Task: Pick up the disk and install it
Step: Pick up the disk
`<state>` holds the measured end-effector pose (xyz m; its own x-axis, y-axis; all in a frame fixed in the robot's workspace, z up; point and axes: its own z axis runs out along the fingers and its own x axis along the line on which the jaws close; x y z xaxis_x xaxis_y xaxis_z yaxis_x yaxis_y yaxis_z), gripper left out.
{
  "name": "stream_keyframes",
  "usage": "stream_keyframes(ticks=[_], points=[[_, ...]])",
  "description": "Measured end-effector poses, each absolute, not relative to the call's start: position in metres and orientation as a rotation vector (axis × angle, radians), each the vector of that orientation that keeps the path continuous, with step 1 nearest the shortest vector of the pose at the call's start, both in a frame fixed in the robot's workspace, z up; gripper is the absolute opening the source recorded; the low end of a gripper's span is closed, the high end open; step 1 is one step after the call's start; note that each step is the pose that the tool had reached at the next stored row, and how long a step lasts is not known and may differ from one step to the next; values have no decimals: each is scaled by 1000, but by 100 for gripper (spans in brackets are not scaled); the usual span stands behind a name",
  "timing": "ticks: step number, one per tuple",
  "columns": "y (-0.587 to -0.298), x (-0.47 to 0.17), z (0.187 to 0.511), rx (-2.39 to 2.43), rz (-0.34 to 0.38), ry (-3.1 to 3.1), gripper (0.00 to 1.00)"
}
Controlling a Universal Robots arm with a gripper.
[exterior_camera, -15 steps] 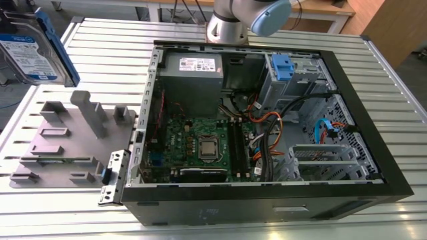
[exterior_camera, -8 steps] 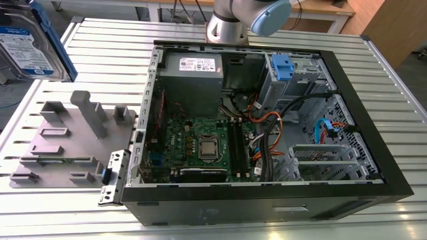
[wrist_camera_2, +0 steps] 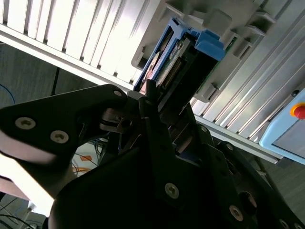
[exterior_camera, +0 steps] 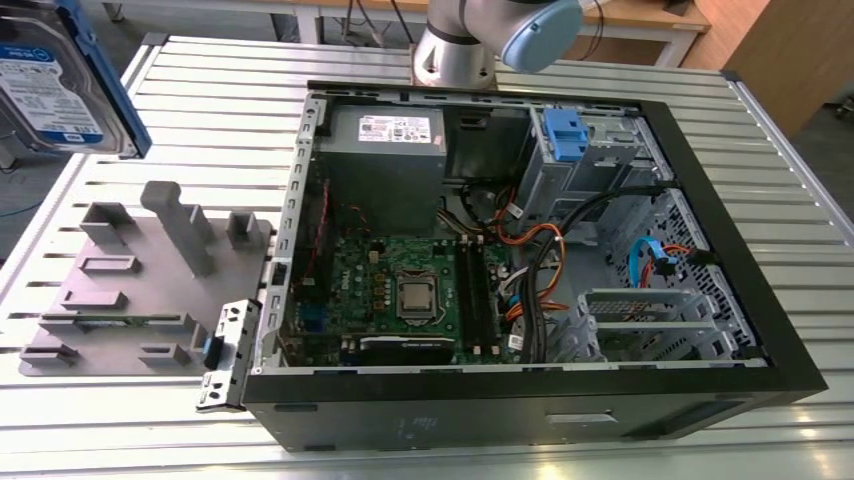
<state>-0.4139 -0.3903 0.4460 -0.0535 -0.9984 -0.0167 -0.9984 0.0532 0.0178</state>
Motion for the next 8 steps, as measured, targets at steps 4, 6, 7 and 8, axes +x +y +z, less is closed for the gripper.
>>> stream_keyframes(ticks=[4, 6, 7, 8], points=[[-390, -414, 453, 2161, -38, -2280, 35], [-390, -414, 457, 2161, -38, -2280, 35], [-390, -414, 459, 2161, -38, -2280, 35], [-390, -414, 461, 2161, -38, -2280, 35]])
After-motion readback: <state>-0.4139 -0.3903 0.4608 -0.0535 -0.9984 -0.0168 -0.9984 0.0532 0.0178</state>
